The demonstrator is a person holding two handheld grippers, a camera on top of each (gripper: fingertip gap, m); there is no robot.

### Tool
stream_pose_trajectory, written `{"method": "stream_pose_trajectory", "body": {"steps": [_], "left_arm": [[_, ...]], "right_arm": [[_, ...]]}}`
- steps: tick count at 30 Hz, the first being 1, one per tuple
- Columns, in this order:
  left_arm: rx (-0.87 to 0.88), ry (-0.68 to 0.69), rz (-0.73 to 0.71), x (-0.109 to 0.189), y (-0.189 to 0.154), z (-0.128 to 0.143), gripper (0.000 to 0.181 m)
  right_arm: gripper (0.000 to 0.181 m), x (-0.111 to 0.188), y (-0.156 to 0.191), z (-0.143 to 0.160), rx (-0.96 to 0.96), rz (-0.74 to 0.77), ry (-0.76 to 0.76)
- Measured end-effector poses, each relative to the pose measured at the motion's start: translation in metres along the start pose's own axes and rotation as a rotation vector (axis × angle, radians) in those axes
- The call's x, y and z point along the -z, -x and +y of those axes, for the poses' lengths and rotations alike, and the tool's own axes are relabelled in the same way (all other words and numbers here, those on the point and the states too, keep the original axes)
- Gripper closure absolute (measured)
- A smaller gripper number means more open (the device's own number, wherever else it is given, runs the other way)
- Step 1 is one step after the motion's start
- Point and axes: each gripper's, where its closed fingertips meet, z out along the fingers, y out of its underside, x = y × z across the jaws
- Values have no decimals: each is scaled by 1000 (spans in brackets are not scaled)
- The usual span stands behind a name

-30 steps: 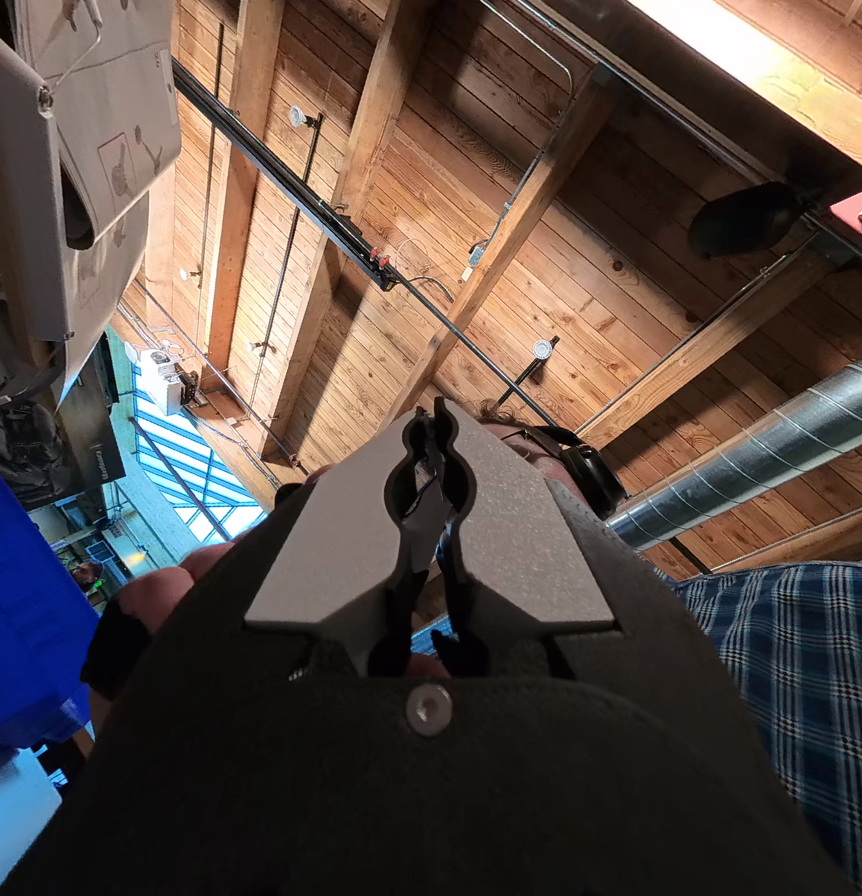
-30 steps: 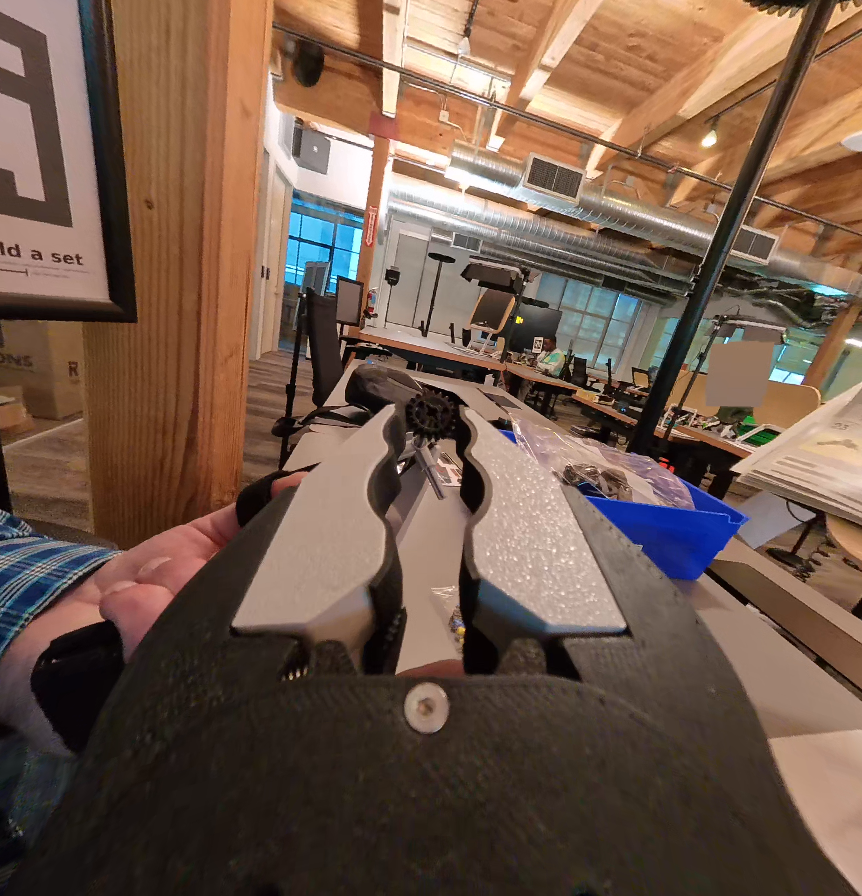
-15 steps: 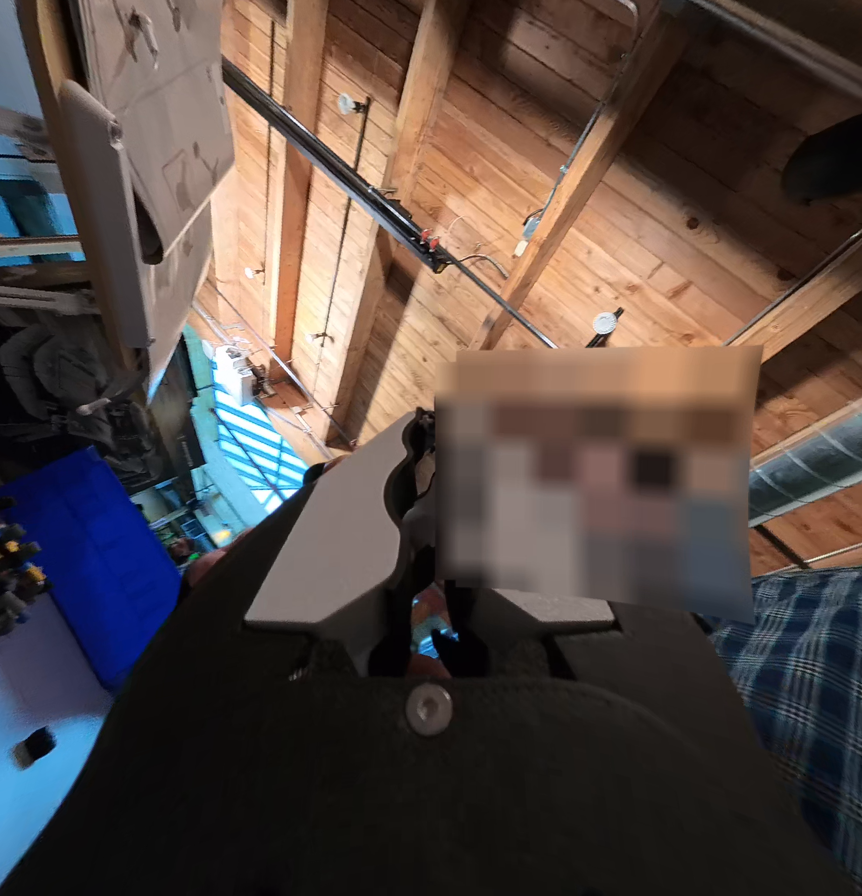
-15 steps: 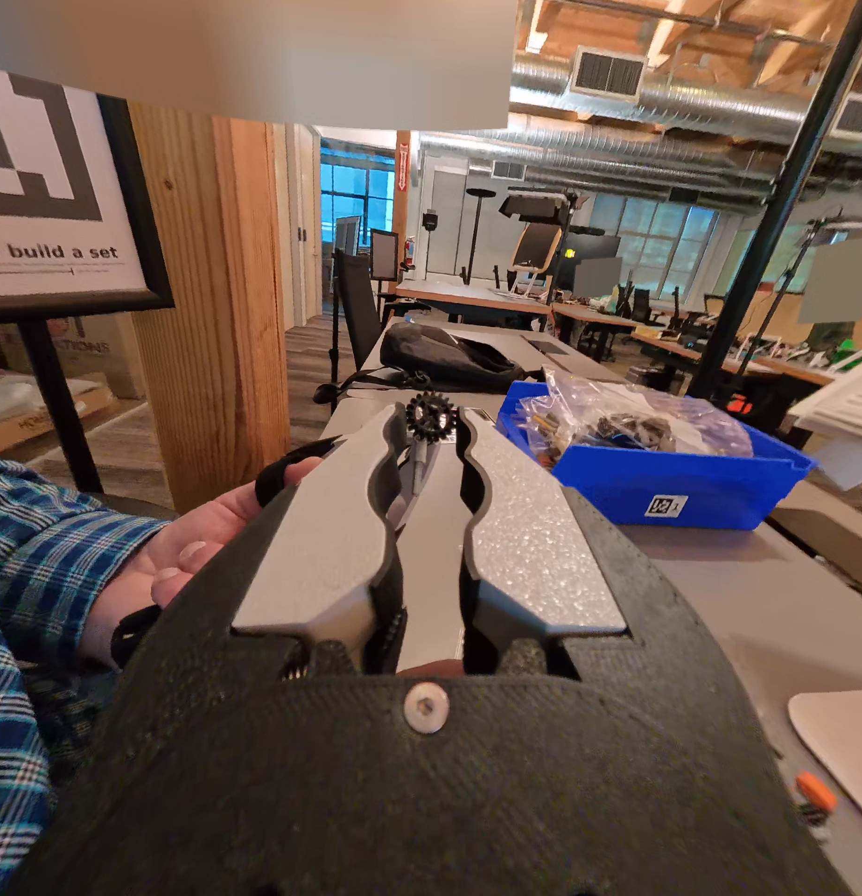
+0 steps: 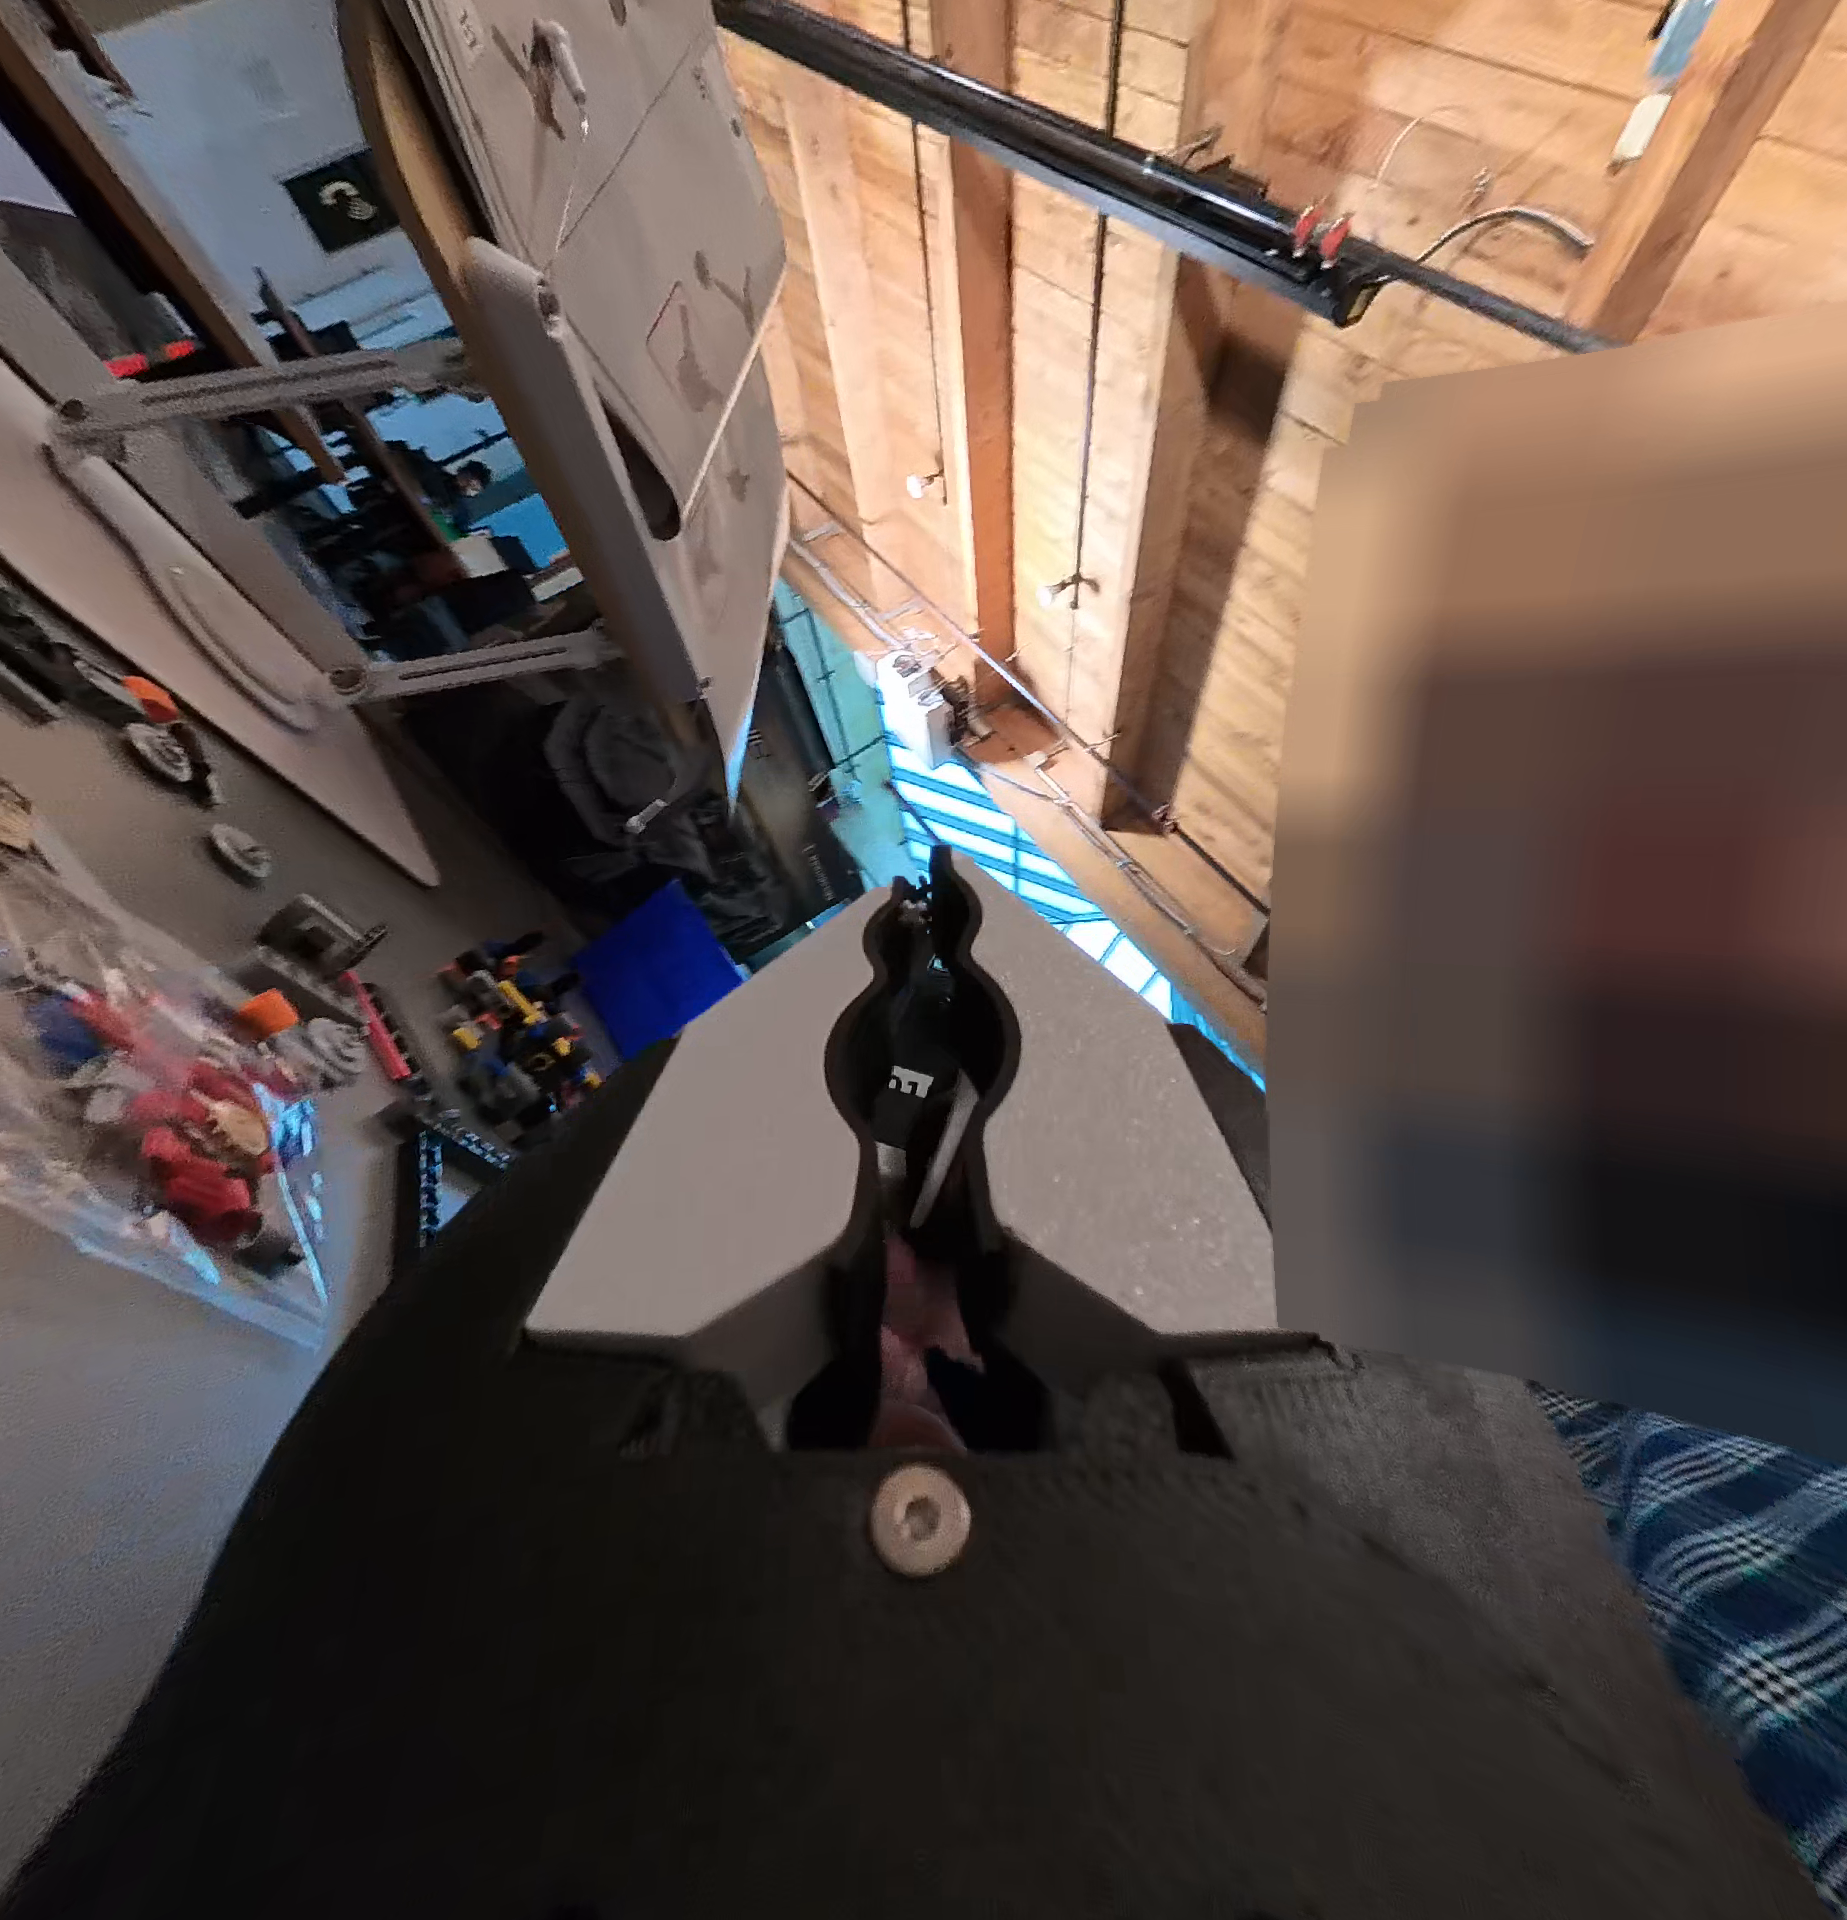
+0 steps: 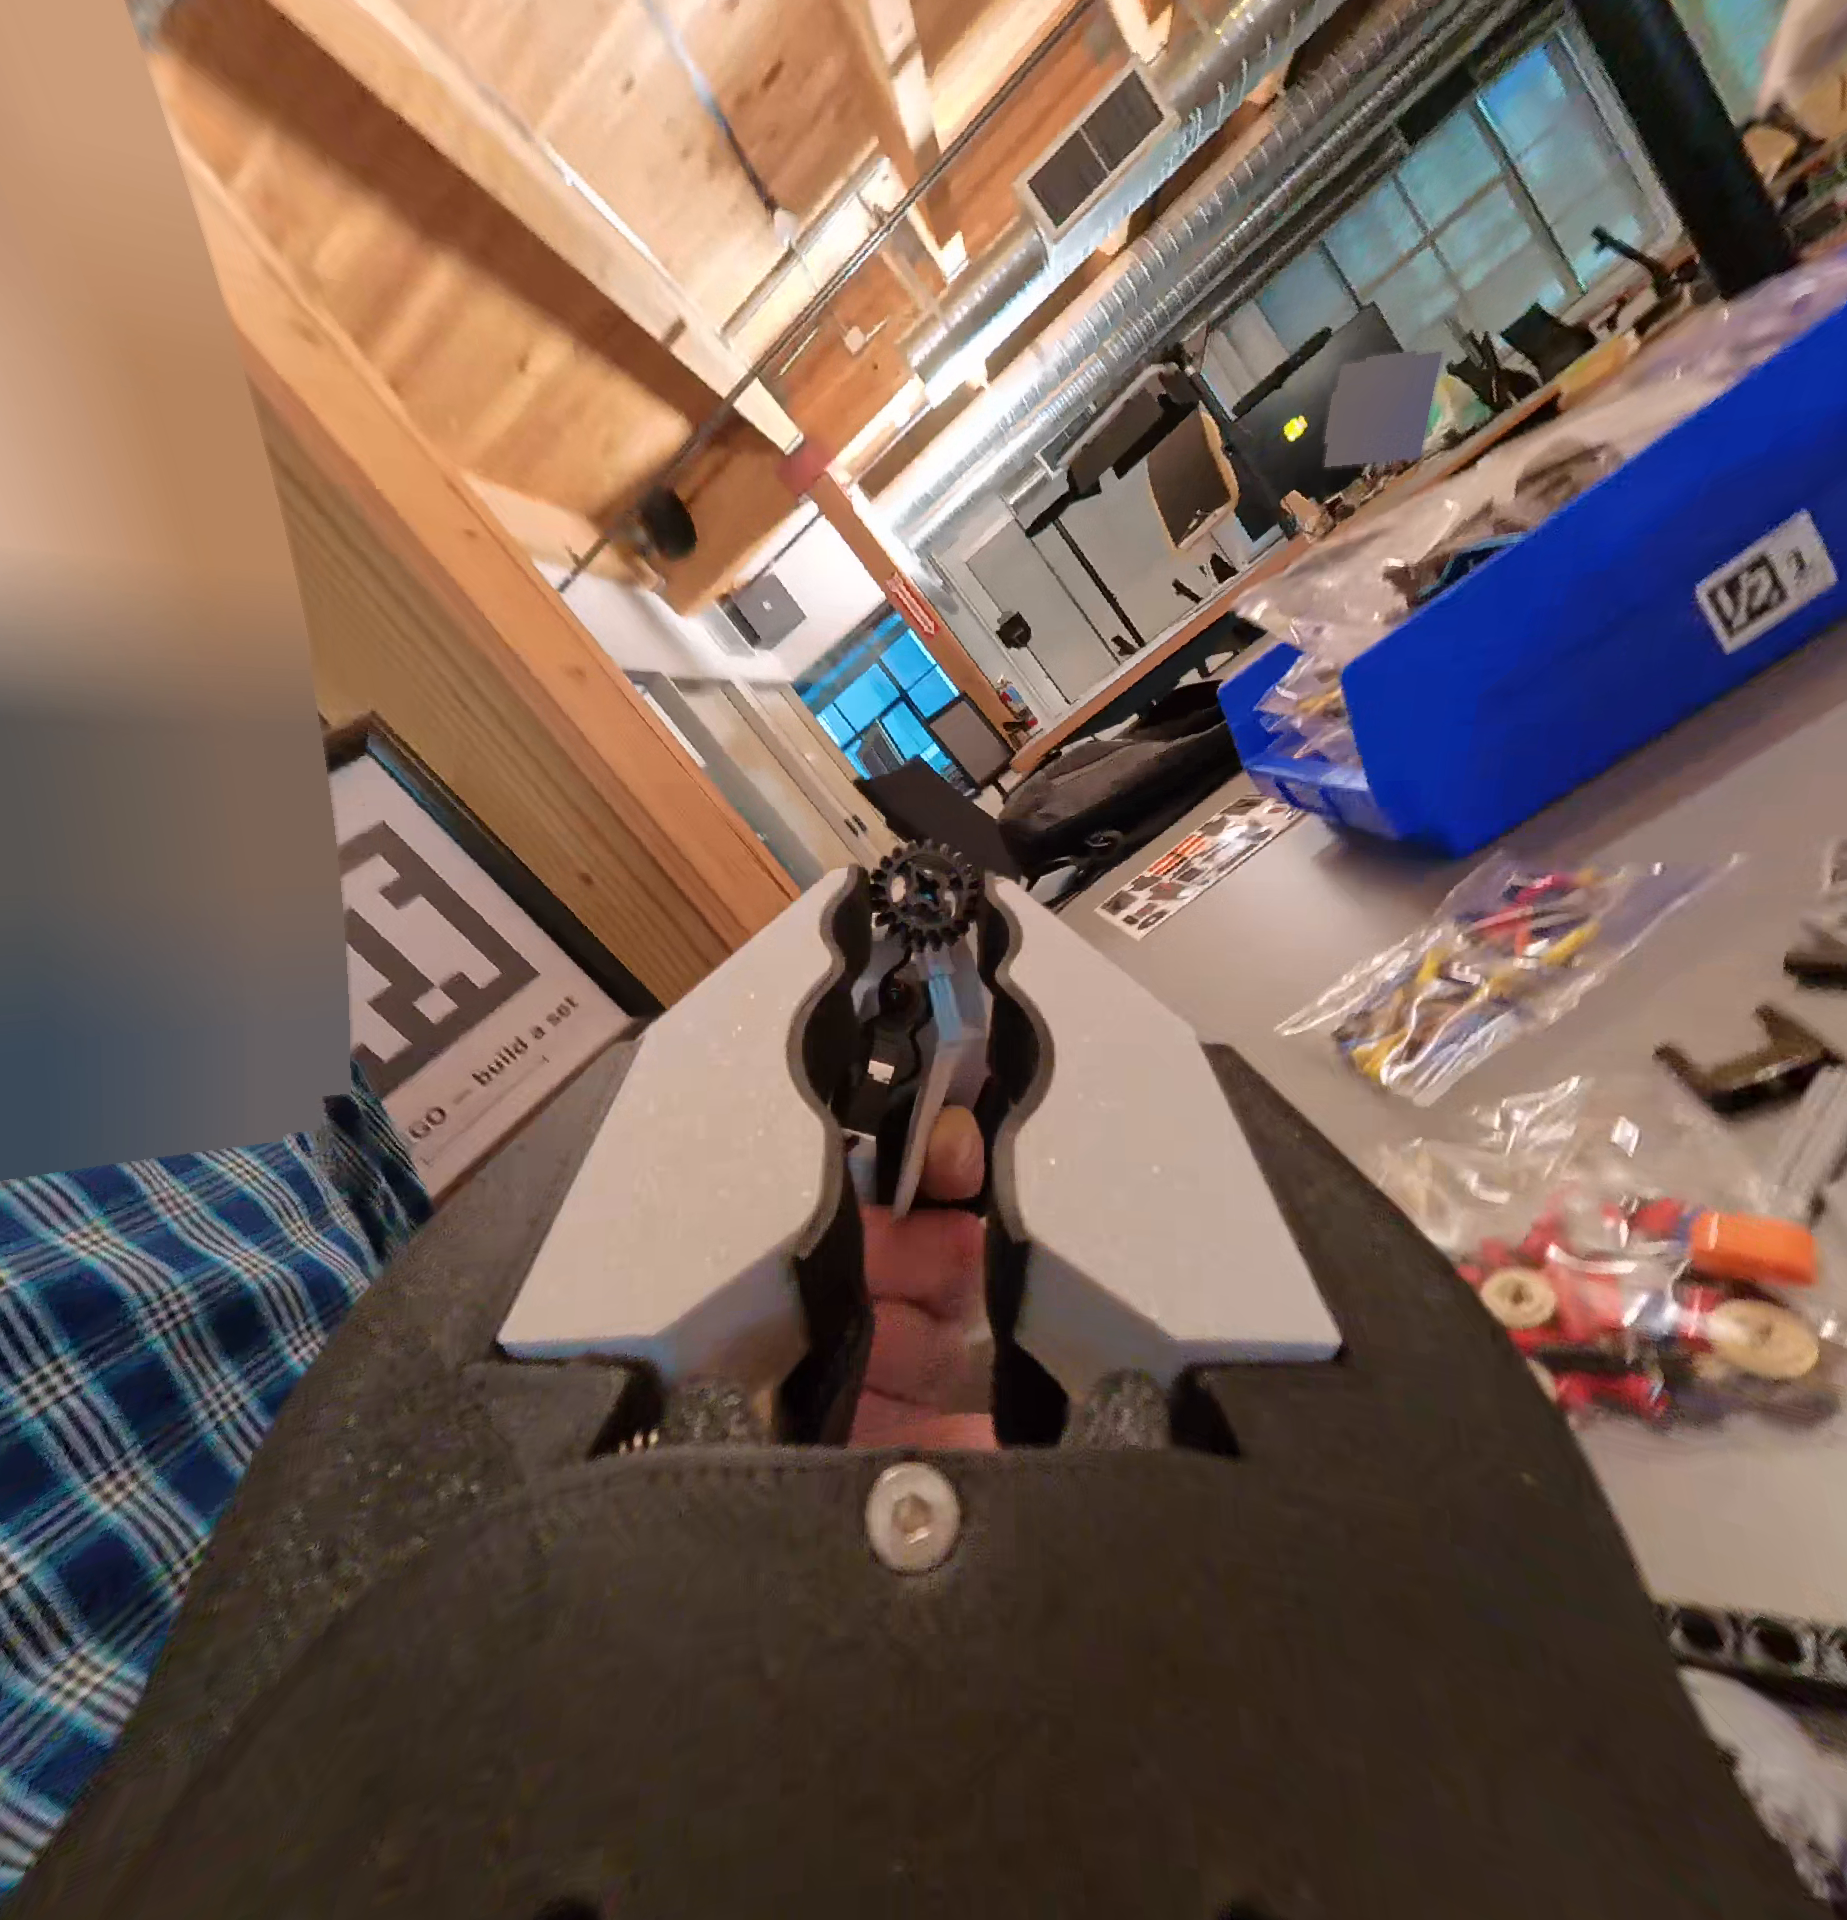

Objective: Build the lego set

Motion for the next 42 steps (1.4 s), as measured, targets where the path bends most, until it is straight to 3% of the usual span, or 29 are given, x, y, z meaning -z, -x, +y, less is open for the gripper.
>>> {"method": "stream_pose_trajectory", "body": {"steps": [1, 14, 27, 42], "left_arm": [[-6, -1, -18, 2, 2, 1, 180], [-211, -5, -224, 0, 18, 10, 181], [-399, -14, -302, -18, 20, 20, 180], [-797, 39, -356, -21, 14, 26, 180]], "right_arm": [[164, 2, -2, 4, -33, 3, -6], [163, 13, -21, 11, -401, -66, -190], [163, 23, -29, -2, -509, -118, -313], [164, 27, -32, -2, -572, -142, -333]]}}
